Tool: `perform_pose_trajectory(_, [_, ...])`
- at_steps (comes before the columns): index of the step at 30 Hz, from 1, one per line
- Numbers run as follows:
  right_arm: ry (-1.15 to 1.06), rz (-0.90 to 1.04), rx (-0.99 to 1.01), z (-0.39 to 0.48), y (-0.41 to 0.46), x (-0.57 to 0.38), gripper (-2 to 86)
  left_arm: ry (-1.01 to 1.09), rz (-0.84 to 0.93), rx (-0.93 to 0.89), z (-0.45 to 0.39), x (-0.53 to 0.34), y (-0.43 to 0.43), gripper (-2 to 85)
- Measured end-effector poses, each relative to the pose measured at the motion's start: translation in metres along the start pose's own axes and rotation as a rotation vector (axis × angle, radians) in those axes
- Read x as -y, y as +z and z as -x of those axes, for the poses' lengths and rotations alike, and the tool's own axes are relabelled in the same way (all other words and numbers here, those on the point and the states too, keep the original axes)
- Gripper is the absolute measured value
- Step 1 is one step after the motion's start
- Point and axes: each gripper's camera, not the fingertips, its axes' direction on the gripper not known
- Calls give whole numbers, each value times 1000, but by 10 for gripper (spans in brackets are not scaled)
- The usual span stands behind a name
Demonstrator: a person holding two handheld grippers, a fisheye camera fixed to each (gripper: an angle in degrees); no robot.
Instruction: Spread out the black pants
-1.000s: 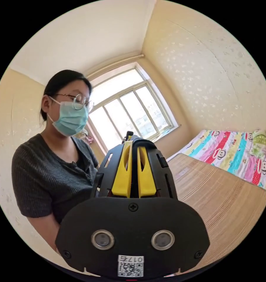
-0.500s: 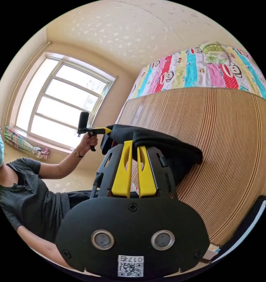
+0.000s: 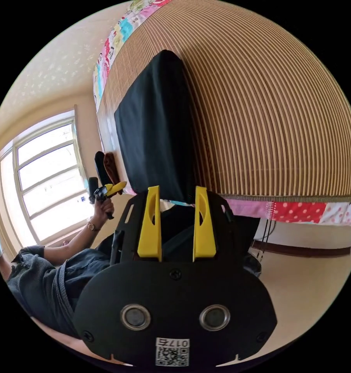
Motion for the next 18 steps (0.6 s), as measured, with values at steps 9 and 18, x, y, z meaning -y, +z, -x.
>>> perform_pose_trajectory(9, [-86,18,127,-28,20,108,157,11,-12,79,-5,131,16,161])
perform_pose_trajectory(18, [-82,32,220,-15,50,103,95,-4,-15,48,-34,132,38,81])
